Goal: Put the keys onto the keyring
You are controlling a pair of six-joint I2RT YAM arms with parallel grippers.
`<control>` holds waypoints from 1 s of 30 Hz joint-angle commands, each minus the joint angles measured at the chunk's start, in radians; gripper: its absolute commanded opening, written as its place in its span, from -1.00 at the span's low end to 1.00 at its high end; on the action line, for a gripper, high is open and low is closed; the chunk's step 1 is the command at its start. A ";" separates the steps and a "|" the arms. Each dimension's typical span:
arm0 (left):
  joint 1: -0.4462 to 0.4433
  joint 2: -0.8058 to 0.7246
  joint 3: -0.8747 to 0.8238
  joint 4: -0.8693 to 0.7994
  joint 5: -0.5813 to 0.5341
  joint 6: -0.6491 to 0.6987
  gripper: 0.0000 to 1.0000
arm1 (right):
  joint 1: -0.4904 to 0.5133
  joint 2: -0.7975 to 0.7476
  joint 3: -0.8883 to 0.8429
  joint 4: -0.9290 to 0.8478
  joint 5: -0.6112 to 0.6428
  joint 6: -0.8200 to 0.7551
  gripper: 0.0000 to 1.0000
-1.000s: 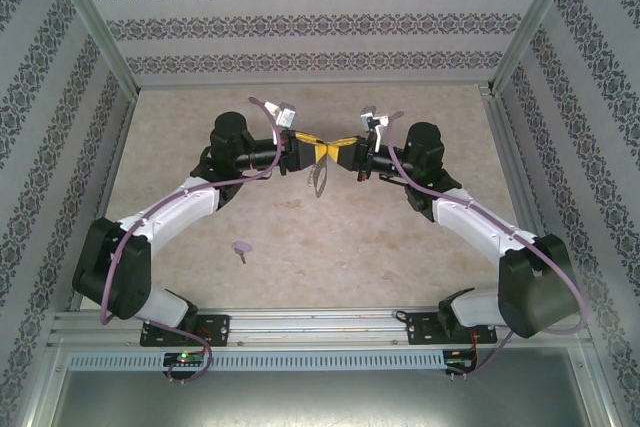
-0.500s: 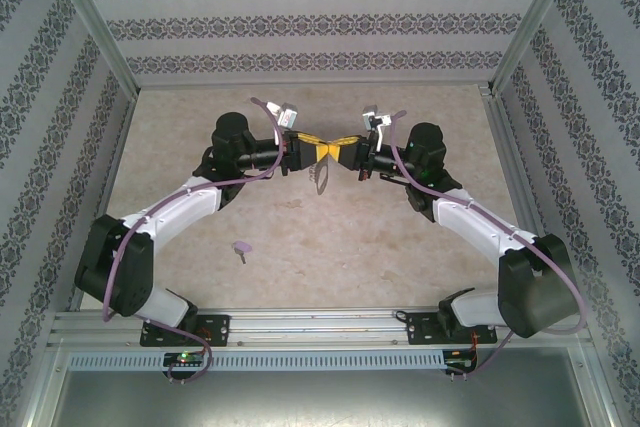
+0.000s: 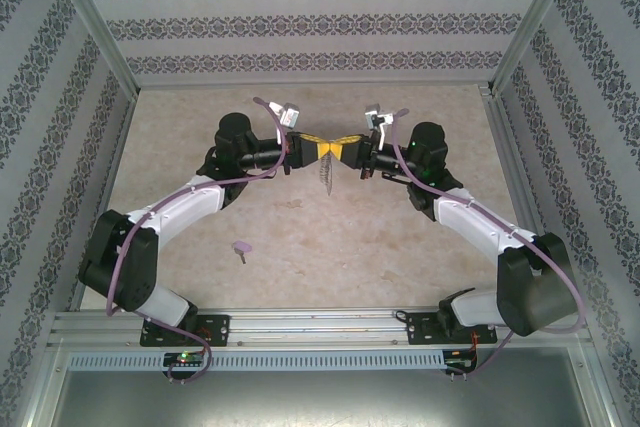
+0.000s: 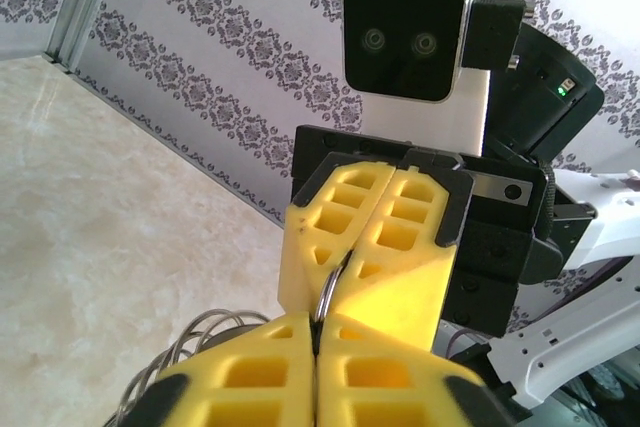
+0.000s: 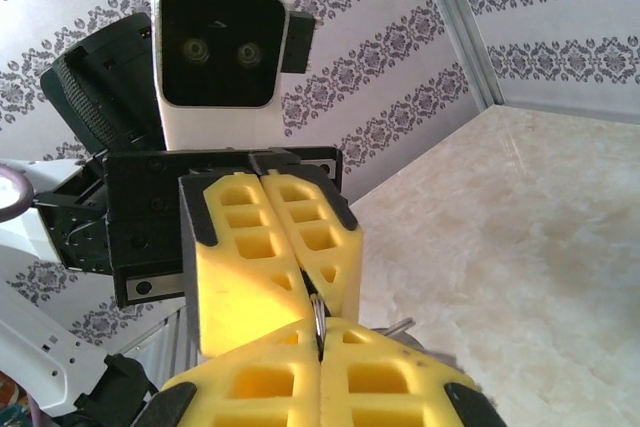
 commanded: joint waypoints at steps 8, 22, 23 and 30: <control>-0.014 -0.003 0.076 -0.078 -0.008 0.101 -1.00 | -0.115 -0.099 -0.051 0.043 0.035 0.068 0.00; -0.013 -0.010 0.249 -0.599 0.007 0.498 -1.00 | -0.139 -0.175 -0.062 -0.099 0.010 0.034 0.08; -0.014 -0.008 0.258 -0.618 0.017 0.510 -1.00 | -0.134 -0.169 -0.061 -0.099 0.000 0.028 0.08; -0.014 0.009 0.305 -0.694 0.075 0.549 -1.00 | -0.093 -0.121 -0.038 -0.095 -0.067 -0.020 0.02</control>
